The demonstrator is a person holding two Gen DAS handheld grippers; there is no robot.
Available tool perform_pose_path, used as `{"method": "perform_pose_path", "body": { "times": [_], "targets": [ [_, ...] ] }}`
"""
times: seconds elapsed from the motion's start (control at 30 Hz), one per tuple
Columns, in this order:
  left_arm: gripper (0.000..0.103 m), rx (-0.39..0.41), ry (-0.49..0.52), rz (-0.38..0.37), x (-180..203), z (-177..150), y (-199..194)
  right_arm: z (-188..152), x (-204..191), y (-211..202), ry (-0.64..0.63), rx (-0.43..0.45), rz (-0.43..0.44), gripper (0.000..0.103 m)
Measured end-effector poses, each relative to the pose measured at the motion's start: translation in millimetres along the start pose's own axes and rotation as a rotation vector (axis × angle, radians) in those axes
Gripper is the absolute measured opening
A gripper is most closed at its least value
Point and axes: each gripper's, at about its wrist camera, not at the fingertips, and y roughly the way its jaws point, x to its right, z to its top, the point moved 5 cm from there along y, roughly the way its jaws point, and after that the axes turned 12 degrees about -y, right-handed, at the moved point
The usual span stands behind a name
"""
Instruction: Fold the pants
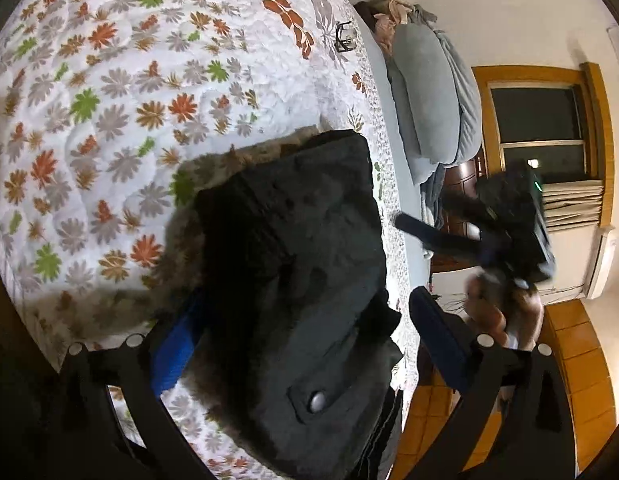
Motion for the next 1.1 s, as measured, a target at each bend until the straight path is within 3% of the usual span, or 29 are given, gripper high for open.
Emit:
{"method": "perform_pose_path", "body": {
  "times": [0.23,0.4,0.47,0.53,0.63,0.8,1.1],
  "targets": [
    [0.098,0.0,-0.049,-0.011,-7,4,7,28,0,40,-0.042,-0.075,0.033,0.09],
    [0.097,0.002,-0.039,0.012,-7,3,10,29,-1,57,-0.067,-0.127,0.013,0.09],
    [0.09,0.016,-0.038,0.039,-4,3,11,27,1,62,-0.067,-0.146,0.009,0.079],
    [0.061,0.028,-0.033,0.078,-3,5,13,23,1,62,-0.079,-0.164,-0.021,0.047],
    [0.033,0.021,-0.069,0.074,-9,7,10,19,-1,50,-0.093,-0.148,-0.056,0.031],
    [0.024,0.031,-0.02,0.072,6,4,3,12,-20,21,-0.12,-0.101,-0.099,0.026],
    [0.022,0.076,0.132,0.043,67,-17,-17,-5,-48,-40,-0.107,-0.001,-0.189,0.026]
  ]
}}
